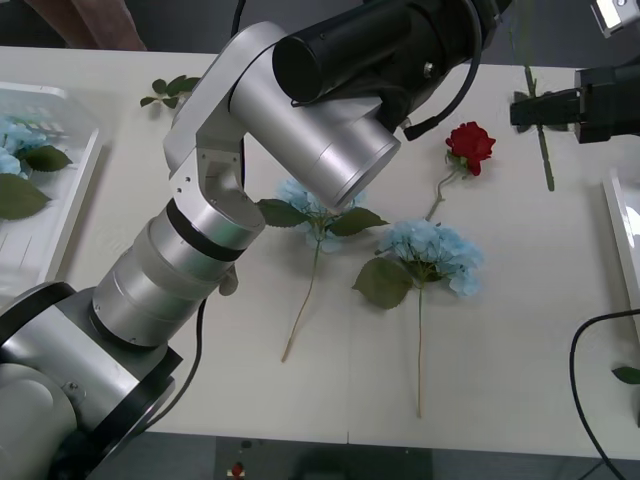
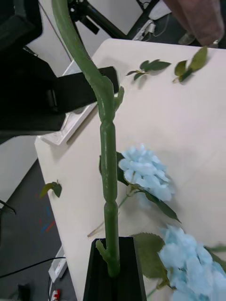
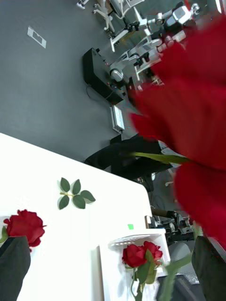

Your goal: Put the red flowers into the right box and the blue flowers into the left box

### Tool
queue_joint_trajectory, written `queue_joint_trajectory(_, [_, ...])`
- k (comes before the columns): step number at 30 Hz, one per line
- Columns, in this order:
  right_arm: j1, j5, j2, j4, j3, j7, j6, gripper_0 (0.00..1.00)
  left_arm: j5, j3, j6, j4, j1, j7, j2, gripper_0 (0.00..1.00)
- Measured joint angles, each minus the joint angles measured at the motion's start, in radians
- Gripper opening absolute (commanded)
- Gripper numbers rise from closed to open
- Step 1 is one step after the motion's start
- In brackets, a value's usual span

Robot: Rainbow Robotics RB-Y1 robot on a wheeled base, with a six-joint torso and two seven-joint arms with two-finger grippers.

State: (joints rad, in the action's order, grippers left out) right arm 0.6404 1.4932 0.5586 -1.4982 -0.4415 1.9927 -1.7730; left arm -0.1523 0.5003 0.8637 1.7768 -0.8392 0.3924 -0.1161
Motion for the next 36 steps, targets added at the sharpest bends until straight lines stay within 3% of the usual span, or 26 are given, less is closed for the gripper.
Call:
queue_joint_trajectory(5, [-0.068,0.000,0.069,0.000,-0.052,-0.003,0.021,0.00,-0.175,-0.037,0.018,0.048,0.024,0.010,-0.071,1.00])
queue_joint_trajectory(7, [-0.101,-0.009,0.104,0.000,-0.072,-0.015,0.034,0.00,-0.282,-0.090,0.100,0.115,0.062,0.077,-0.097,1.00])
queue_joint_trajectory(12, [-0.168,-0.080,0.190,-0.001,-0.107,-0.055,0.034,0.00,-0.498,-0.251,0.302,0.264,0.177,0.463,-0.137,1.00])
queue_joint_trajectory(18, [-0.235,-0.212,0.271,-0.001,-0.133,-0.077,0.053,0.00,-0.660,-0.360,0.507,0.358,0.296,0.616,-0.186,1.00])
queue_joint_trajectory(23, [-0.302,-0.309,0.337,-0.001,-0.141,-0.203,0.053,0.00,-0.708,-0.354,0.566,0.369,0.396,0.894,-0.254,1.00])
queue_joint_trajectory(30, [-0.401,-0.482,0.389,-0.002,-0.183,-0.300,0.054,0.00,-0.688,-0.257,0.568,0.369,0.520,0.889,-0.361,1.00])
queue_joint_trajectory(36, [-0.462,-0.604,0.390,-0.002,-0.204,-0.425,0.066,0.00,-0.565,-0.173,0.568,0.369,0.548,0.888,-0.378,1.00])
